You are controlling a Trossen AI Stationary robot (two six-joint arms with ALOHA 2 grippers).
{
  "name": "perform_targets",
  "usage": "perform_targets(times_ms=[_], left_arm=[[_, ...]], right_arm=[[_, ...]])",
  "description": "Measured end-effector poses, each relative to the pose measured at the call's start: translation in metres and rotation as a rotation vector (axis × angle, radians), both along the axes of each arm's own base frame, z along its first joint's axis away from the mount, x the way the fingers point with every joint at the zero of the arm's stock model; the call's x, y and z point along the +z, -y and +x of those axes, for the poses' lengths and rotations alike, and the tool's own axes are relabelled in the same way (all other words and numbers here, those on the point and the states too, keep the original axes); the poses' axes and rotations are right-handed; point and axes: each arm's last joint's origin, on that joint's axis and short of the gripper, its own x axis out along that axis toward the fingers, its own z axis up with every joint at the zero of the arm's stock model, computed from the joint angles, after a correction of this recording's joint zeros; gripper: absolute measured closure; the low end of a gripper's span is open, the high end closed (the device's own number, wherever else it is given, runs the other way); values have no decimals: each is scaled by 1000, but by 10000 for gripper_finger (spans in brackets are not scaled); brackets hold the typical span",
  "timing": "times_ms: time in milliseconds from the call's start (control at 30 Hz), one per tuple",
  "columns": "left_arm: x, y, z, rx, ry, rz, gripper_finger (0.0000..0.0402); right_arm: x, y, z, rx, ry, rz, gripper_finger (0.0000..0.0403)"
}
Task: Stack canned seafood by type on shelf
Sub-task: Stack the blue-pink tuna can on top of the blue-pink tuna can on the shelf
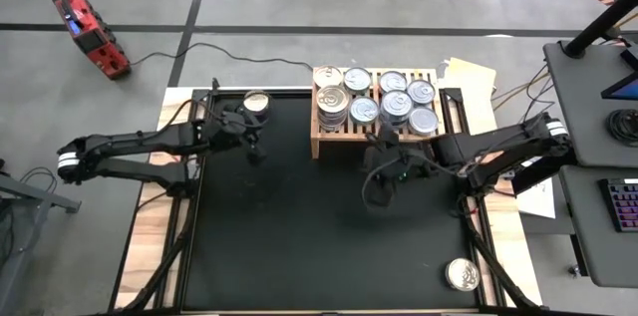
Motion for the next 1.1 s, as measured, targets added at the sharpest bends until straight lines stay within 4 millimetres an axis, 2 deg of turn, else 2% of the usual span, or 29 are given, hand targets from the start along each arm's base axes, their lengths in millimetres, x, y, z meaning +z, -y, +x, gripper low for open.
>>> perform_targets(times_ms=[167, 367, 600, 700, 833, 1000, 1100], left_arm=[[-7, -2, 6, -5, -43, -7, 401], [-12, -3, 11, -23, -75, 7, 401], [-7, -3, 13, -36, -37, 37, 401], [-3, -3, 14, -44, 2, 61, 401], [6, -3, 14, -47, 77, 83, 402], [15, -2, 16, -66, 171, 98, 402], [18, 0, 17, -94, 201, 91, 402]], right_arm=[[-21, -17, -7, -28, -50, 127, 394], [-50, -37, -18, -71, -205, 541, 394], [-81, -61, -41, -337, -474, 897, 394], [-86, -79, -55, -497, -599, 1005, 394], [-86, -102, -76, -701, -733, 1048, 394], [-88, -119, -109, -1032, -887, 981, 394], [-90, -132, -120, -1120, -927, 971, 394]])
